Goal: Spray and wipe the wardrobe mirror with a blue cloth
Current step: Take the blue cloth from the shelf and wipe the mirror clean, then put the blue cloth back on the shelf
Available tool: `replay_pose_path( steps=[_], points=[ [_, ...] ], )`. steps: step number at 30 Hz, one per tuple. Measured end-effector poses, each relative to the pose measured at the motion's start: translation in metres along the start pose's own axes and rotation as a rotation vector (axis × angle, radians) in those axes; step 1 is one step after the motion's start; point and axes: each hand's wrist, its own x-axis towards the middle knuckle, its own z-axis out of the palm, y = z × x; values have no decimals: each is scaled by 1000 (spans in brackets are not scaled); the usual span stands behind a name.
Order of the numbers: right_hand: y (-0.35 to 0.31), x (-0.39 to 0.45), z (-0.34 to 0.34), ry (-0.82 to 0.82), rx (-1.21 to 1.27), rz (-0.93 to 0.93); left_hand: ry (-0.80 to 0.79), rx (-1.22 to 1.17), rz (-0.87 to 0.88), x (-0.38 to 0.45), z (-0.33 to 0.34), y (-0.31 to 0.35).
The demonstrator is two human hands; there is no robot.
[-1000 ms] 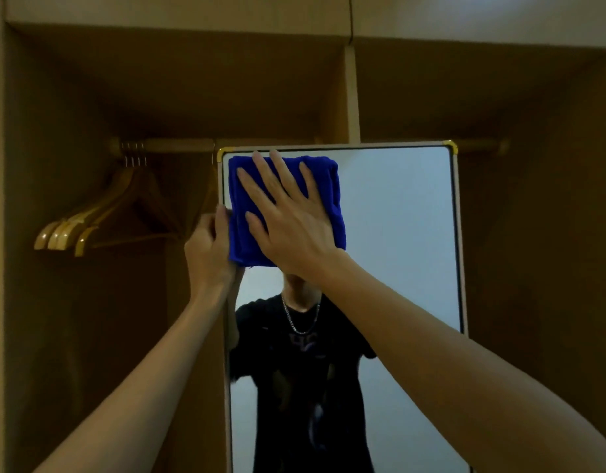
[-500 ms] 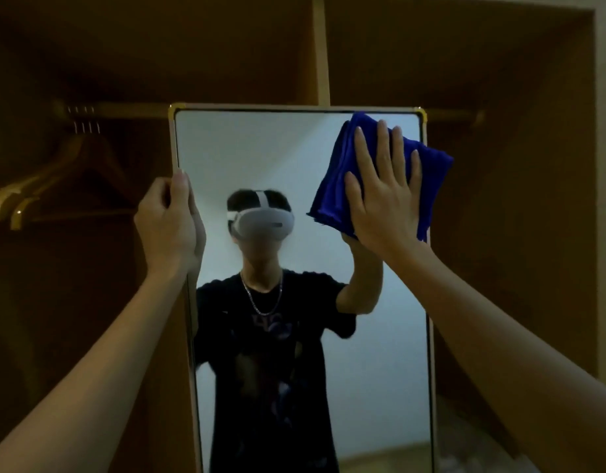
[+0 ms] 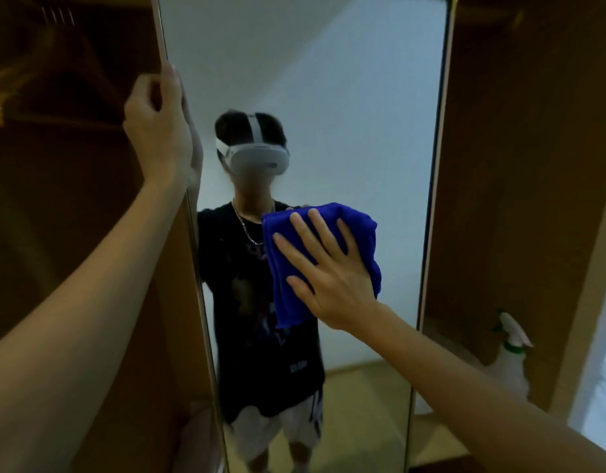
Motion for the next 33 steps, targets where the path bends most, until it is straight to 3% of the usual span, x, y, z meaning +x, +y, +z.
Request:
replay_pose_path(
  steps=[2,4,5,7,9,12,20,23,27,33],
  points=[
    [4,1,-3,57,47,-1,124,56,96,-6,-3,0],
    [6,1,-4,141,116,38,271,98,327,-26,-9,7],
    [7,2,-5,178,167,72,223,106,460,-41,-9,10],
    [8,2,-7,208,275,123,-191,171,643,-79,-11,13],
    [12,1,-8,216,294,153,-635,357,707,-109,-15,9],
    [20,-1,-9,246,198,193,-881,566,649,-124,-17,-2],
    [40,-11,-22,272,167,214,-923,464,375,-137,-14,0],
    [51,-20,-41,124,256,203,-1005,378,293,-144,-9,2],
    [62,-47,-68,-242,422,274,-1184,357,239,-167,0,2],
    [67,-120,-94,-791,458,405,-1498,368,191,-243,28,-15]
  ],
)
